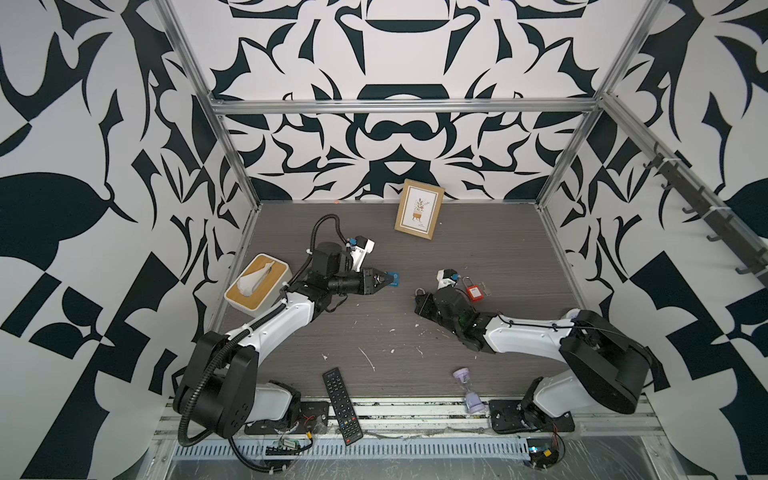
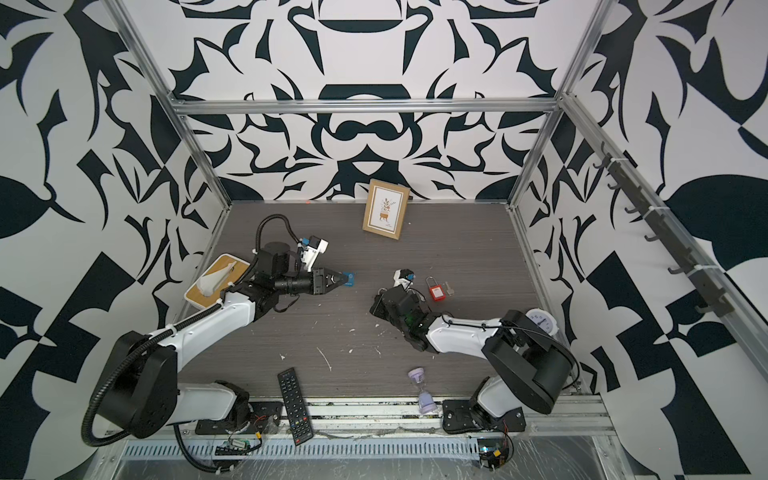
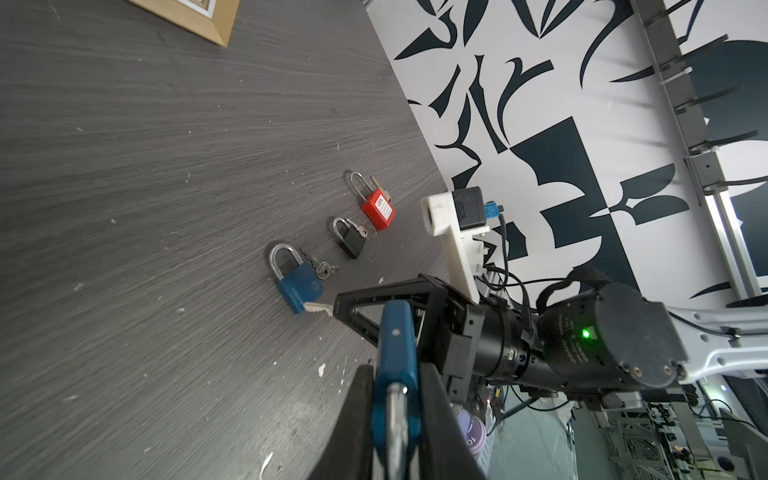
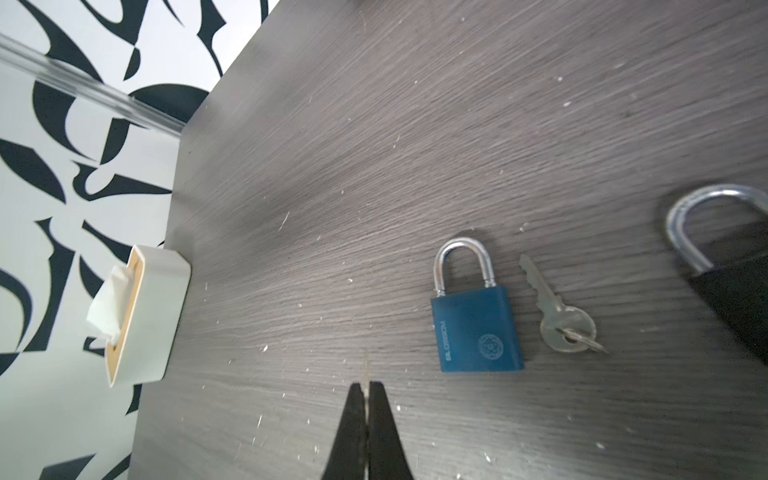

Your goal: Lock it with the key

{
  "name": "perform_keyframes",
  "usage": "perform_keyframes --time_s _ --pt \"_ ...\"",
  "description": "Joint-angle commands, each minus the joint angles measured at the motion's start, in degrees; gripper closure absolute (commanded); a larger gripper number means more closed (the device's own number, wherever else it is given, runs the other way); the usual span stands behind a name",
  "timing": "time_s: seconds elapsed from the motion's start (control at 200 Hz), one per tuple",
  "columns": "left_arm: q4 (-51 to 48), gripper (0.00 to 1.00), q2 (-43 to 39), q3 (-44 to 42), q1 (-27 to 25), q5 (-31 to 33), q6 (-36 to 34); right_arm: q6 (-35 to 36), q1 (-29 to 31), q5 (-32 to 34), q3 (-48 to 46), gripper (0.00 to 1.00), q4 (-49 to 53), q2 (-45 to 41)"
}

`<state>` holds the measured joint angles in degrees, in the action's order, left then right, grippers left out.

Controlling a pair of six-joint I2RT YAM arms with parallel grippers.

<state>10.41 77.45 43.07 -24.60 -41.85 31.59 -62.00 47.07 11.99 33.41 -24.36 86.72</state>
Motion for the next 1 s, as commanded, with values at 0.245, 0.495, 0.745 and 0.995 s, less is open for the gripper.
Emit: perform_keyframes --time_s 0.245,0.495,0.745,0.995 --pt "4.5 1.00 -1.1 -2.5 0.3 -2.4 0.5 -10.4 2.5 9.2 7.7 1.00 -4.1 11.4" --pt "5.5 1.00 -1.1 -3.3 0.7 -2.8 0.7 -12.9 3.8 6.4 8.2 1.00 -11.6 18.0" --pt "5.4 1.00 -1.0 -3.4 1.0 -3.2 0.3 -14.6 5.8 7.6 5.9 0.88 -15.8 18.8" --pt "5.5 1.00 -0.2 -3.5 1.1 -3.2 0.3 -14.4 6.4 5.5 4.8 0.74 -16.9 17.2"
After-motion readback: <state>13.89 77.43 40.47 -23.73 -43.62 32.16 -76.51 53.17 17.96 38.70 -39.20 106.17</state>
